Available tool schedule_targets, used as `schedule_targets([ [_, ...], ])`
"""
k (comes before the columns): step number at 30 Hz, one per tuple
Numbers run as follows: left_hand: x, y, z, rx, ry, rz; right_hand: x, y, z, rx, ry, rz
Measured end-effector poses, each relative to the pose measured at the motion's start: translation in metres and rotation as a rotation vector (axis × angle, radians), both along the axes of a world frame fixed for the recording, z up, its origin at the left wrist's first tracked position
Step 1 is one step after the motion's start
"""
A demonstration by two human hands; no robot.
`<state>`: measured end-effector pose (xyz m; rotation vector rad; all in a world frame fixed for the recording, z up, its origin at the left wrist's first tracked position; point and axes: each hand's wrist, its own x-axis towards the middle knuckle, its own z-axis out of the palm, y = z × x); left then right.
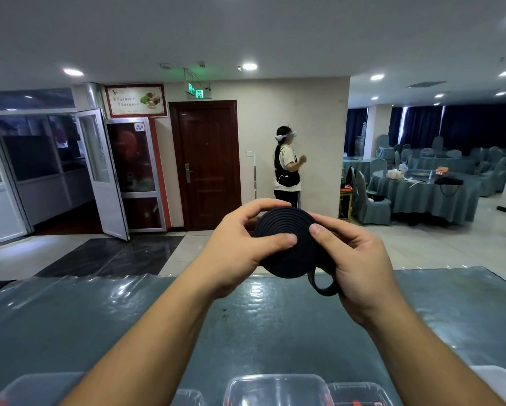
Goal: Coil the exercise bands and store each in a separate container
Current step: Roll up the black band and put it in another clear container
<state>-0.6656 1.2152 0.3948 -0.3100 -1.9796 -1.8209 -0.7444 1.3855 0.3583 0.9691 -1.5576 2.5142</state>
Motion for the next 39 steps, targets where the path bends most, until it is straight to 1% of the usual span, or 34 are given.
schedule_targets([
  [3, -0.004, 0.008, -0.011, 0.072, 0.034, 0.07, -0.002, -0.007, -0.003, -0.044, -0.042, -0.003],
  [5, -0.005, 0.011, -0.016, 0.095, -0.011, 0.061, -0.004, -0.007, -0.004, -0.027, -0.051, -0.046],
  [9, -0.002, 0.002, -0.01, -0.027, -0.135, -0.038, -0.009, -0.006, -0.011, 0.028, -0.055, -0.099],
  [11, -0.001, 0.002, -0.009, -0.009, -0.107, -0.032, -0.009, -0.007, -0.014, 0.0, -0.067, -0.101],
  [15, -0.006, 0.018, -0.024, 0.043, 0.001, 0.088, -0.007, -0.014, -0.014, -0.087, -0.157, -0.085],
  [17, -0.009, 0.024, -0.033, 0.042, -0.016, 0.087, -0.008, -0.013, -0.015, -0.109, -0.224, -0.082],
  [19, -0.009, 0.021, -0.035, 0.04, -0.084, 0.031, -0.01, -0.011, -0.019, -0.071, -0.256, -0.091],
  [22, -0.01, 0.015, -0.034, 0.094, -0.127, -0.003, -0.009, -0.011, -0.026, -0.058, -0.261, -0.101],
  [28, -0.013, 0.029, -0.05, 0.237, -0.013, 0.059, -0.002, -0.013, -0.029, -0.226, -0.327, -0.127],
  [36, -0.018, 0.051, -0.078, 0.353, 0.014, 0.158, 0.01, 0.003, -0.051, -0.327, -0.419, -0.064],
  [39, -0.02, 0.061, -0.088, 0.44, 0.007, 0.221, 0.01, 0.01, -0.06, -0.357, -0.459, -0.018],
])
